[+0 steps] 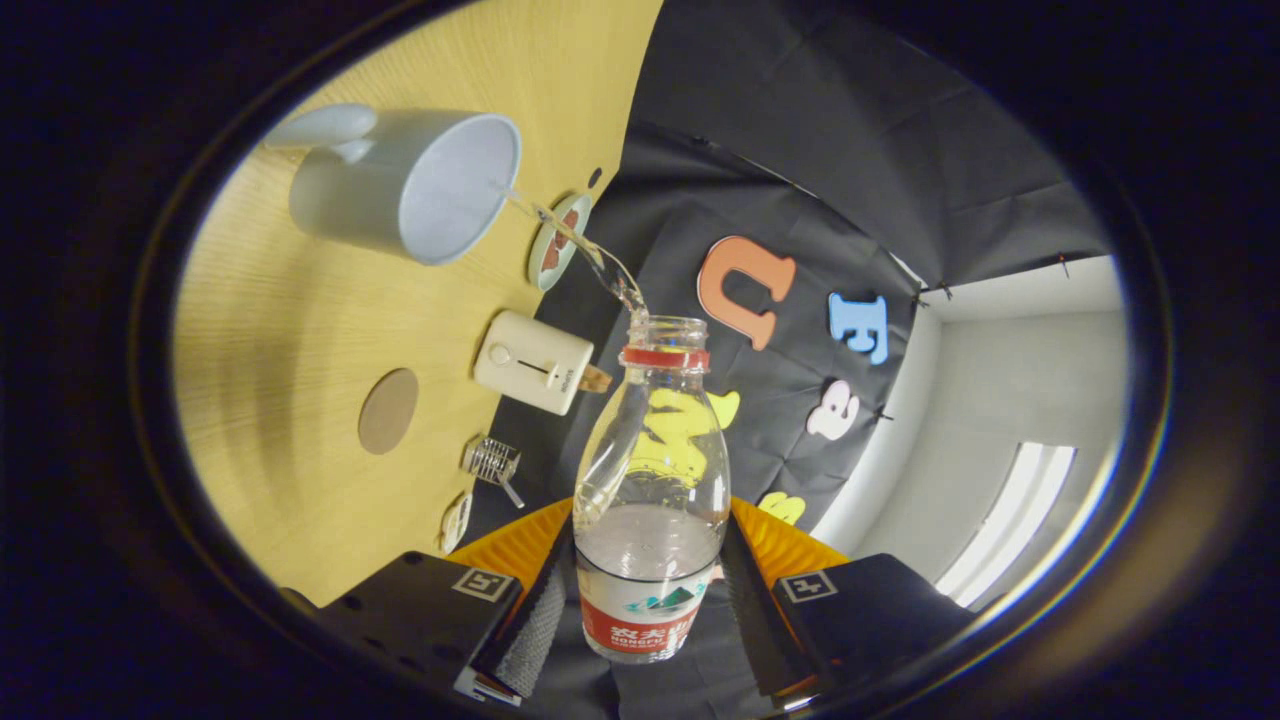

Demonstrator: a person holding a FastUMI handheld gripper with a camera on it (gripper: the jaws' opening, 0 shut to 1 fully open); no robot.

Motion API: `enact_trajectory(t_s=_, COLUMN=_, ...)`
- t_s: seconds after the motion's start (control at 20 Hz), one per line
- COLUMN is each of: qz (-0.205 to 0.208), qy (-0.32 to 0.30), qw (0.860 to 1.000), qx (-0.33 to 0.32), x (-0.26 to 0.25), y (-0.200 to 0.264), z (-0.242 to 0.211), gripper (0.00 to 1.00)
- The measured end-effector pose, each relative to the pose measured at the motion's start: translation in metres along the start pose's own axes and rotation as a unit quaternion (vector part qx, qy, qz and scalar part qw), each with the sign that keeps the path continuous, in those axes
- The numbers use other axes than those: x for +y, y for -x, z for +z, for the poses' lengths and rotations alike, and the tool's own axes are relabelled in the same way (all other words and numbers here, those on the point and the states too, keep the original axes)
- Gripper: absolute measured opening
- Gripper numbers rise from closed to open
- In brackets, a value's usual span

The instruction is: Take the bottle from table, then pour the juice into the cup, finally place the bottle on the coaster

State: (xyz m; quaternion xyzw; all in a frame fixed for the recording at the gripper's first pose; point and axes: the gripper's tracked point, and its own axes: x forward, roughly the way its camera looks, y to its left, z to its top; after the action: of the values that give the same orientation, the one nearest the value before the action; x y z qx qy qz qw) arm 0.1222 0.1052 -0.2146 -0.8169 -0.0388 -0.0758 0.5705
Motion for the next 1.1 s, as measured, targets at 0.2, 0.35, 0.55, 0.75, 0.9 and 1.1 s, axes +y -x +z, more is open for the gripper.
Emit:
enact_trajectory(t_s=0.2, qz=-0.002, qy=0.012, qw=1.000, qx=-0.005, x=-0.004, y=0.002, z=0.002, gripper=0.82)
enact_trajectory(t_s=0.35, qz=-0.007, qy=0.029, qw=1.000, qx=-0.011, x=-0.007, y=0.001, z=0.005, gripper=0.82)
enact_trajectory(t_s=0.55, qz=0.006, qy=0.044, qw=0.999, qx=-0.006, x=-0.003, y=0.001, z=0.004, gripper=0.82)
enact_trajectory(t_s=0.75, qz=0.005, qy=0.047, qw=0.999, qx=-0.005, x=-0.007, y=0.002, z=0.006, gripper=0.82)
enact_trajectory(t_s=0.9, qz=0.002, qy=0.049, qw=0.999, qx=-0.002, x=-0.009, y=0.002, z=0.006, gripper=0.82)
enact_trajectory(t_s=1.1, qz=-0.004, qy=0.061, qw=0.998, qx=-0.003, x=-0.010, y=0.002, z=0.008, gripper=0.82)
